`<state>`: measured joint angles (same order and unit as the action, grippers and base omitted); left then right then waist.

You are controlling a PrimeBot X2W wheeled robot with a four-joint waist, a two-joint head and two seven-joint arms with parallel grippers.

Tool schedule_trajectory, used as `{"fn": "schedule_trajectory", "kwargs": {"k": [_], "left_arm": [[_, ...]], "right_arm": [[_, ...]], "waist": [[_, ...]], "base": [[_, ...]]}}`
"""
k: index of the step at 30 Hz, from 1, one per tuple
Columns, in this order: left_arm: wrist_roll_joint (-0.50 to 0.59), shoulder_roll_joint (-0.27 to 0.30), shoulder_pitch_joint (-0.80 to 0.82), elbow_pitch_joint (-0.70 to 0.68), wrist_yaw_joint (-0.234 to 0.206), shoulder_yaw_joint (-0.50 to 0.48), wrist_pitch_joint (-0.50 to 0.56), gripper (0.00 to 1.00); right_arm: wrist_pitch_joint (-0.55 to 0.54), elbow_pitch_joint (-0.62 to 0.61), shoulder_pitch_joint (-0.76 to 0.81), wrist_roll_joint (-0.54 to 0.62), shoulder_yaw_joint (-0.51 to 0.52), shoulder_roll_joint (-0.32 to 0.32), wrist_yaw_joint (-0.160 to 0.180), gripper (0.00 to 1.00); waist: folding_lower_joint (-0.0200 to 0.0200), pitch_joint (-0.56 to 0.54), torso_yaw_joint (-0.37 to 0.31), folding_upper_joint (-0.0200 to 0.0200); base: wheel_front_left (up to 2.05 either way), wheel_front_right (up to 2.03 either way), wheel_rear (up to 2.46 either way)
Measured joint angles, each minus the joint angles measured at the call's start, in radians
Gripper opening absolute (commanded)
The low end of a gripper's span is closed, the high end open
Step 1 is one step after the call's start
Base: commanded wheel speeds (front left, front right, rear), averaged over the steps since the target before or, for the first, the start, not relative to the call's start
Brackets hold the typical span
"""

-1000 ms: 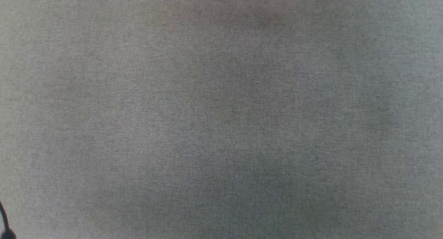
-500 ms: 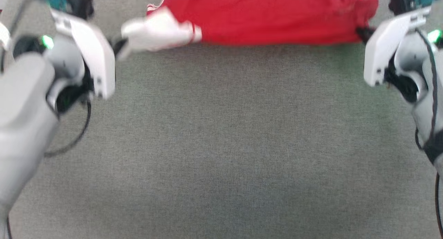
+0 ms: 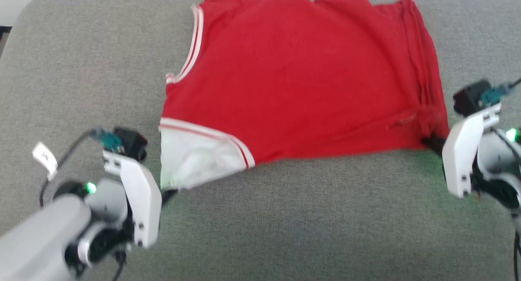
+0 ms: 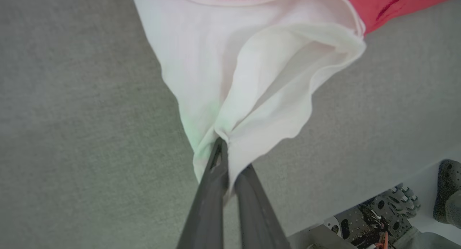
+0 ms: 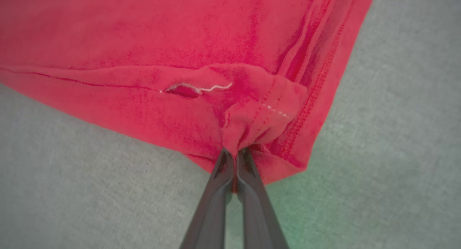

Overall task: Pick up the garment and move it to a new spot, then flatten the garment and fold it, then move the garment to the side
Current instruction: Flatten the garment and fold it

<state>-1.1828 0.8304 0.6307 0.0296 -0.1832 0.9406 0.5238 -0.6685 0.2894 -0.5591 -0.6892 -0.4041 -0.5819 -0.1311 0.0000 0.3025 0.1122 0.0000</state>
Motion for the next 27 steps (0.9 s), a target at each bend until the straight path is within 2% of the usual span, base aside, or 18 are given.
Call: {"fn": "schedule_trajectory", "kwargs": {"k": [5, 10, 16, 20, 27], "left_arm": [[-0.022, 0.052, -0.117, -0.165, -0.103, 0.020, 0.005, 0.00], [-0.054, 0.079, -0.208, -0.254, -0.167, 0.034, -0.004, 0.00], [-0.077, 0.099, -0.268, -0.308, -0.197, 0.044, -0.011, 0.00], [-0.078, 0.131, -0.263, -0.335, -0.214, 0.016, -0.018, 0.00], [-0.020, 0.227, -0.117, -0.389, -0.213, -0.070, -0.008, 0.00]], "right_arm": [[-0.089, -0.141, 0.159, -0.052, 0.042, -0.045, 0.000, 0.00], [-0.142, -0.254, 0.303, -0.072, 0.103, -0.071, 0.000, 0.00], [-0.203, -0.352, 0.456, -0.085, 0.173, -0.061, 0.000, 0.00], [-0.207, -0.405, 0.509, -0.072, 0.233, -0.034, 0.000, 0.00], [-0.207, -0.510, 0.513, -0.034, 0.353, 0.048, 0.000, 0.00]], "waist": [[0.0000, -0.010, 0.003, 0.0000], [0.0000, -0.019, 0.000, 0.0000], [0.0000, -0.026, -0.003, 0.0000], [0.0000, -0.032, -0.005, 0.0000], [0.0000, -0.034, -0.026, 0.0000]], "base": [[0.00, 0.00, 0.00], [0.00, 0.00, 0.00], [0.00, 0.00, 0.00], [0.00, 0.00, 0.00], [0.00, 0.00, 0.00]]}}
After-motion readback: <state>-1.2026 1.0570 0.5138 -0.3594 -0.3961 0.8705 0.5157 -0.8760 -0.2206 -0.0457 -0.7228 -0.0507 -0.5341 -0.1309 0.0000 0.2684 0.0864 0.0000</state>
